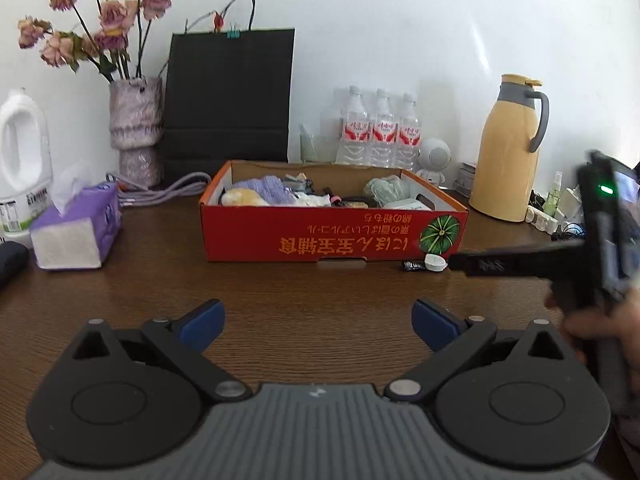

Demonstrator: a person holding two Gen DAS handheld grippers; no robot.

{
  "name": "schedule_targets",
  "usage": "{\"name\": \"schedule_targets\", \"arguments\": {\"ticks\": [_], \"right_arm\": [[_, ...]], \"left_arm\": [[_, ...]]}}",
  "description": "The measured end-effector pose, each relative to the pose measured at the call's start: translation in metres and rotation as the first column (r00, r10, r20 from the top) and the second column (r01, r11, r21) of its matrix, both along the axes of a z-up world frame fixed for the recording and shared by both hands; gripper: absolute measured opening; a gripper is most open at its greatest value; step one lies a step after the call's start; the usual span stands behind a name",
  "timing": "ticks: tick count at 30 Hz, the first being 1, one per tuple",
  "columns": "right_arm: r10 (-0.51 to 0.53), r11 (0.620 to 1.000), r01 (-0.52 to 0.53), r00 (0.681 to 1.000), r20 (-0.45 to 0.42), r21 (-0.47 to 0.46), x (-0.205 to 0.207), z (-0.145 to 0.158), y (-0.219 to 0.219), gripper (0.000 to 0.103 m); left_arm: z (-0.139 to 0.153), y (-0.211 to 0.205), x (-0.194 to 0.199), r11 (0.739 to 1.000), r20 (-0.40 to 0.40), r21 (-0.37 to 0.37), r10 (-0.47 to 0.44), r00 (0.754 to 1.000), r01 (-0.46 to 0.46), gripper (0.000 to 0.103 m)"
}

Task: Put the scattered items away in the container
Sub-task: 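Grasp the white round cap with the right tool while the left tool grasps the black packet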

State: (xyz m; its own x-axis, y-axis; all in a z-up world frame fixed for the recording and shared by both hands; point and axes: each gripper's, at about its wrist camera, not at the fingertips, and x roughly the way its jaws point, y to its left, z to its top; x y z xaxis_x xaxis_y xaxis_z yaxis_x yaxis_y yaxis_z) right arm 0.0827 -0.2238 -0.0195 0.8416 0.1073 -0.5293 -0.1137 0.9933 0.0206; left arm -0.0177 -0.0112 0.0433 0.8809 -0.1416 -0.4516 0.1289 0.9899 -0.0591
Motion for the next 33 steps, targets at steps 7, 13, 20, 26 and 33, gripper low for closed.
{"name": "schedule_targets", "arguments": {"ticks": [7,13,20,26,33], "right_arm": [[0.007,0.997,0.001,0.994,-0.107,0.078,0.058,-0.018,0.000,0.043],[-0.033,0.992,0.047,0.992,-0.120,0.114,0.051,-0.020,-0.023,0.028],[-0.133,0.962,0.135,0.991,-0.023,0.236,0.014,-0.012,-0.070,0.028],[-0.181,0.955,0.168,0.983,0.034,0.246,-0.001,-0.008,-0.074,0.028],[-0.139,0.967,0.121,0.988,0.068,0.224,-0.007,-0.003,-0.062,0.028]], "left_arm": [[-0.006,-0.008,0.025,1.000,-0.020,0.013,-0.015,1.000,0.015,0.100],[-0.003,-0.039,0.068,0.994,-0.022,0.036,-0.103,0.994,0.104,0.084],[-0.025,-0.094,0.144,0.988,-0.152,0.033,-0.145,0.978,0.152,0.072],[-0.036,-0.127,0.171,0.984,-0.163,0.098,-0.134,0.977,0.151,0.064],[-0.045,-0.137,0.173,0.982,-0.162,0.118,-0.125,0.979,0.145,0.025]]}}
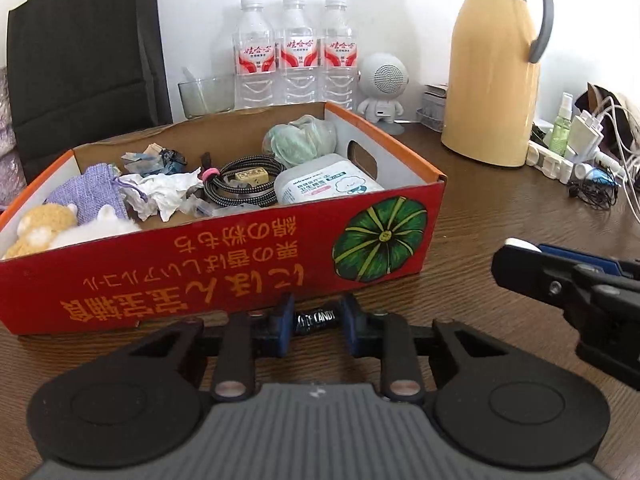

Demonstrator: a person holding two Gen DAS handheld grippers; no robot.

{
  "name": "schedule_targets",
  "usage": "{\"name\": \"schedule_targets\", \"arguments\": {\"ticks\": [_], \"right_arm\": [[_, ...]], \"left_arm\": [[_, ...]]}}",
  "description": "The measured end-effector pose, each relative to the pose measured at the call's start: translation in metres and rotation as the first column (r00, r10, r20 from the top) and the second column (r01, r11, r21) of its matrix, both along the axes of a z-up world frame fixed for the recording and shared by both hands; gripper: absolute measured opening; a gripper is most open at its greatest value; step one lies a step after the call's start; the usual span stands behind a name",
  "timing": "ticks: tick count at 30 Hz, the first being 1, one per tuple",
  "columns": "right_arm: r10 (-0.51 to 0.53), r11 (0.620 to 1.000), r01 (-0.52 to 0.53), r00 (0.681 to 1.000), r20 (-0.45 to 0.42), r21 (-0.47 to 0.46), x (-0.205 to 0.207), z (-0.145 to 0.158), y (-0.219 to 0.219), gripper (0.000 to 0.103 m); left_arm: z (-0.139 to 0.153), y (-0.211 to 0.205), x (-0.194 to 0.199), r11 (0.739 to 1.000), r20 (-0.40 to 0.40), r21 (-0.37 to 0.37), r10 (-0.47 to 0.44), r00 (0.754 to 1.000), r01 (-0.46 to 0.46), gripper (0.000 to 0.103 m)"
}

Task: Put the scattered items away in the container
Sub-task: 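Grasp the white round cap with the right tool while the left tool grasps the black packet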

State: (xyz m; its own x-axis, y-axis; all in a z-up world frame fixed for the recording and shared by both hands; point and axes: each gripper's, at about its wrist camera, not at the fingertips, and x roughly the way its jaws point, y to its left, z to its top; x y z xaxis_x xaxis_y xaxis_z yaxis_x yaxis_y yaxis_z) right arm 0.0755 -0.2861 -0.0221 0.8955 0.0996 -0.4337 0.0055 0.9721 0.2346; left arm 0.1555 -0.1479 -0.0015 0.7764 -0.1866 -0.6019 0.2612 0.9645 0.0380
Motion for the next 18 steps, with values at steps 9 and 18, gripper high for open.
{"name": "schedule_targets", "arguments": {"ticks": [9,18], "right_arm": [[0.057,0.998,-0.057,0.998,-0.003,-0.028,-0.002,-0.003,0.013,0.028],[0.190,0.973,-0.181,0.980,0.053,-0.144,-0.049,0.017,0.074,0.028]], "left_arm": [[0.020,0.024,-0.055,1.000,0.131,0.010,0.027,0.991,-0.028,0.022],[0.063,0.087,-0.135,0.983,0.249,-0.069,0.181,0.951,-0.169,0.022]]}}
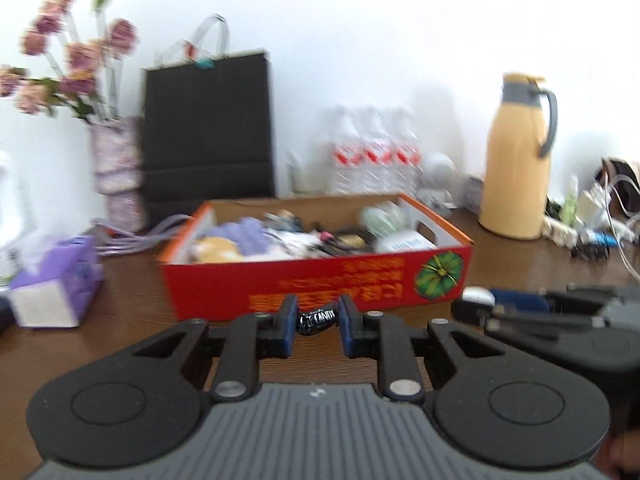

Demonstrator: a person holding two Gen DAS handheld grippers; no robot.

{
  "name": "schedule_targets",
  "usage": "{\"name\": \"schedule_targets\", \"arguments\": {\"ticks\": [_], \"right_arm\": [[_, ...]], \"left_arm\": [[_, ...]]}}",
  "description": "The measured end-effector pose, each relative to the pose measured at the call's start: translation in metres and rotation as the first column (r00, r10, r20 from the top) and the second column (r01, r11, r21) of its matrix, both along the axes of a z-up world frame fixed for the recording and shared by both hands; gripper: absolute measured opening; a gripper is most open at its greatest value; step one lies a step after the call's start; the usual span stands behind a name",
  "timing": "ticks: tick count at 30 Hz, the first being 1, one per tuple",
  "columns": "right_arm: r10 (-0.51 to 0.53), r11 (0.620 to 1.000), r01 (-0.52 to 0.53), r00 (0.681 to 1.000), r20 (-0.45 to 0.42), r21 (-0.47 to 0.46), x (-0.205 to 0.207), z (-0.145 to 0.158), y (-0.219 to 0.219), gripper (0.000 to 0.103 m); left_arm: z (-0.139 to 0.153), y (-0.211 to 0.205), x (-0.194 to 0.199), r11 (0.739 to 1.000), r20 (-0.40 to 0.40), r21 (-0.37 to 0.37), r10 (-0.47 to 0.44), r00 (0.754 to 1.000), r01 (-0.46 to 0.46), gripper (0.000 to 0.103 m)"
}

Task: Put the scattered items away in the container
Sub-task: 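Grasp the white round cap with the right tool while the left tool grasps the black packet, then carry the cap and black packet into the box and open both tools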

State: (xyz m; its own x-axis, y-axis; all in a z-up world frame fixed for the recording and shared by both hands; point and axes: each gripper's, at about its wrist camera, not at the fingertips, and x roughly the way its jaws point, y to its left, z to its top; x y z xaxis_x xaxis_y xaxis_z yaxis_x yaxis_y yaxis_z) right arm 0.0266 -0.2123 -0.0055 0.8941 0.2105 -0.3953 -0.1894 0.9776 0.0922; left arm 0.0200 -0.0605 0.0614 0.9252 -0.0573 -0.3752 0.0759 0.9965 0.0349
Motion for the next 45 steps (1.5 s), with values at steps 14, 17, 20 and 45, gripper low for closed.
{"name": "schedule_targets", "arguments": {"ticks": [14,17,20,45], "right_arm": [[0.017,0.999,-0.009,0.985,0.170,-0.048,-0.128,0.020,0.042,0.028],[-0.009,0.999,0.017,0.984,0.176,-0.041,-0.149,0.014,0.038,0.028],[-0.022,0.999,0.027,0.986,0.163,-0.031,-0.155,0.012,0.035,0.028],[0.053,0.998,-0.051,0.998,0.034,-0.044,0.155,0.206,-0.007,0.028]], "left_arm": [[0.007,0.031,-0.123,0.999,0.159,-0.012,0.046,0.986,-0.045,0.022],[0.006,0.031,-0.143,0.999,0.180,-0.010,0.046,0.983,-0.045,0.022],[0.003,0.032,-0.148,0.999,0.170,-0.014,0.045,0.984,-0.043,0.022],[0.157,0.035,0.183,0.996,0.065,-0.045,-0.080,0.995,0.083,0.023]]}}
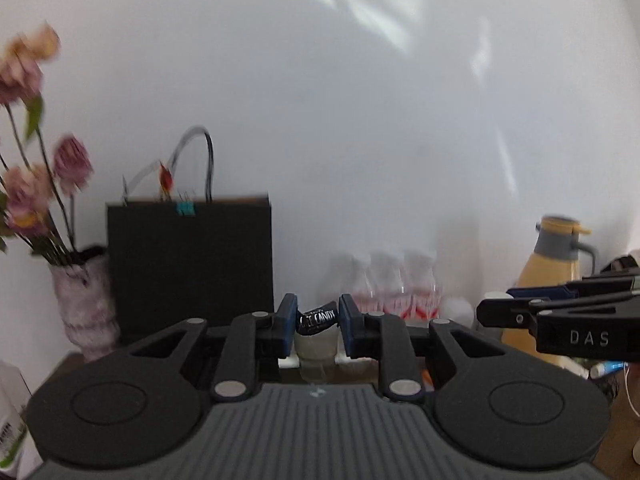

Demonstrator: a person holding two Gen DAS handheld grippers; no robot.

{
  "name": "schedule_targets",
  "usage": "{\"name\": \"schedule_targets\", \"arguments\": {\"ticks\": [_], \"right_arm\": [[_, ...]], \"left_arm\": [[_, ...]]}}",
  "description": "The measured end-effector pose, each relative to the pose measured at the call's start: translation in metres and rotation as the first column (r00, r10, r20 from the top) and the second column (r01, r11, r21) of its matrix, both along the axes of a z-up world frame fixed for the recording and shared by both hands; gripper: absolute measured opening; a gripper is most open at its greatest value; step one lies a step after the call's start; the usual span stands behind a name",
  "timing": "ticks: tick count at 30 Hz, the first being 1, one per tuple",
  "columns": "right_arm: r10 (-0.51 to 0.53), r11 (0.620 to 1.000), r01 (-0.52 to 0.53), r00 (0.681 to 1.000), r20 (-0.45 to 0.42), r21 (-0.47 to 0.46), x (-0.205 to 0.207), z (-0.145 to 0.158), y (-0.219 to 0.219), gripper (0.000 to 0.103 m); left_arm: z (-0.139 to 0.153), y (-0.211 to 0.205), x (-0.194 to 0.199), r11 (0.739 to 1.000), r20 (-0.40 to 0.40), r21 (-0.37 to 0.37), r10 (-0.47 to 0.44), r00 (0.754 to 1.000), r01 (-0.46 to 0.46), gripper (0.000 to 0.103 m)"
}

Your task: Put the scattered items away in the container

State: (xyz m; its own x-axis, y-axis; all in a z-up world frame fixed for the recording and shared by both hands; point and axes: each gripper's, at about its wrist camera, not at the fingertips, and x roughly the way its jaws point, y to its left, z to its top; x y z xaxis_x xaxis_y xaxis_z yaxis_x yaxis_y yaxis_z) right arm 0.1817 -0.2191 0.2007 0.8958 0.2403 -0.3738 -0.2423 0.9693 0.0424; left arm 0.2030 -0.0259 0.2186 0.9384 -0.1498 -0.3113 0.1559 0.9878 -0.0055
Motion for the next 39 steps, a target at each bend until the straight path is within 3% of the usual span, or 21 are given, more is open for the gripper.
{"name": "schedule_targets", "arguments": {"ticks": [2,5,10,15,18,23,26,27,28,29,33,35,38,39], "right_arm": [[0.021,1.000,-0.022,0.986,-0.168,-0.006,0.045,-0.022,0.001,0.028],[-0.008,1.000,-0.004,0.935,-0.355,-0.031,0.097,-0.073,0.002,0.028],[-0.039,0.996,-0.009,0.856,-0.516,-0.091,0.140,-0.149,0.008,0.028],[-0.006,0.997,-0.038,0.822,-0.570,-0.066,0.168,-0.178,0.019,0.028],[-0.004,0.996,-0.052,0.803,-0.596,-0.076,0.175,-0.189,0.026,0.028],[0.037,0.996,-0.075,0.804,-0.593,-0.040,0.167,-0.185,0.024,0.028],[0.092,0.987,-0.153,0.771,-0.630,-0.043,0.159,-0.187,0.030,0.028],[0.102,0.982,-0.178,0.765,-0.636,-0.057,0.156,-0.189,0.033,0.028],[0.101,0.979,-0.190,0.759,-0.643,-0.071,0.154,-0.189,0.036,0.028],[0.094,0.979,-0.188,0.754,-0.650,-0.077,0.152,-0.190,0.036,0.029],[0.103,0.985,-0.168,0.740,-0.665,-0.034,0.150,-0.183,0.032,0.043],[0.131,0.986,-0.167,0.728,-0.673,0.011,0.148,-0.175,0.026,0.045],[0.114,0.991,-0.131,0.751,-0.650,0.023,0.143,-0.159,0.020,0.047],[0.100,0.993,-0.112,0.763,-0.639,0.022,0.139,-0.151,0.018,0.048]], "left_arm": [[-0.038,-0.007,0.043,1.000,-0.162,0.031,-0.002,0.987,0.007,0.023],[-0.098,-0.012,0.085,0.997,-0.327,0.081,0.028,0.945,-0.002,0.023],[-0.156,-0.009,0.116,0.997,-0.485,0.057,-0.016,0.874,0.050,0.023],[-0.170,-0.006,0.130,0.992,-0.543,0.061,-0.064,0.837,0.115,0.026],[-0.172,-0.008,0.128,0.989,-0.545,0.074,-0.068,0.836,0.129,0.026],[-0.171,-0.005,0.127,0.988,-0.562,0.039,-0.101,0.821,0.148,0.026],[-0.174,-0.009,0.126,0.982,-0.582,0.048,-0.120,0.804,0.181,0.027],[-0.175,-0.009,0.126,0.982,-0.585,0.049,-0.119,0.802,0.181,0.034],[-0.175,-0.008,0.126,0.984,-0.584,0.044,-0.117,0.803,0.175,0.043],[-0.175,-0.006,0.125,0.986,-0.577,0.034,-0.114,0.809,0.163,0.046],[-0.164,-0.002,0.118,0.988,-0.562,0.027,-0.112,0.820,0.153,0.047],[-0.152,0.001,0.114,0.989,-0.538,0.034,-0.104,0.837,0.144,0.050],[-0.134,0.009,0.108,0.994,-0.516,0.026,-0.077,0.853,0.105,0.060],[-0.130,0.012,0.106,0.996,-0.519,0.026,-0.056,0.853,0.081,0.070]]}}
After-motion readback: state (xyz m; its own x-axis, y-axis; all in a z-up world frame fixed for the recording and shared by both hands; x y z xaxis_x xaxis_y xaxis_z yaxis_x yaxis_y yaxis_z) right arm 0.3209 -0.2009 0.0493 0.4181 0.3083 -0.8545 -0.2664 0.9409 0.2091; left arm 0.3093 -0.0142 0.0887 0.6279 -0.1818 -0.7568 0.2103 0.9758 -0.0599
